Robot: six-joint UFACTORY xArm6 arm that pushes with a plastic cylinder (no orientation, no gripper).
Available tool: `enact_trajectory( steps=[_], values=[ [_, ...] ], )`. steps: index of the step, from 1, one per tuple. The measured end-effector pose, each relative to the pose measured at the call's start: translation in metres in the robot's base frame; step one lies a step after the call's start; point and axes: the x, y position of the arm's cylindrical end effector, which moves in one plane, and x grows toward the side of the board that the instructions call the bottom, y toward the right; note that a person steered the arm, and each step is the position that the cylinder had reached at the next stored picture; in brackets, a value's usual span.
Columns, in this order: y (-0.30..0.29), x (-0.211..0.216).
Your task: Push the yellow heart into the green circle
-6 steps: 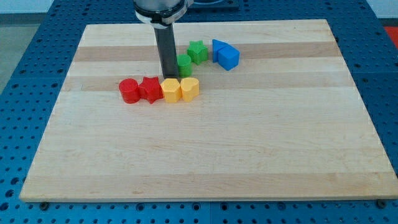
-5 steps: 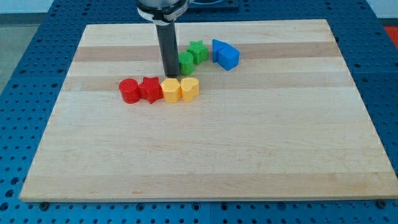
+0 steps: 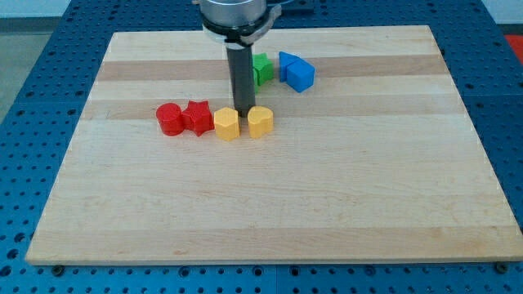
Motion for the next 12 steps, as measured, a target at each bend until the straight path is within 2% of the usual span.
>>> enact_trajectory(
  steps=[2,4,5,8,12],
  values=[
    [0.056,0.000],
    [0.094,0.038],
    [0.093,0.054],
    [0.060,0.056],
    [0.027,0.025]
  ],
)
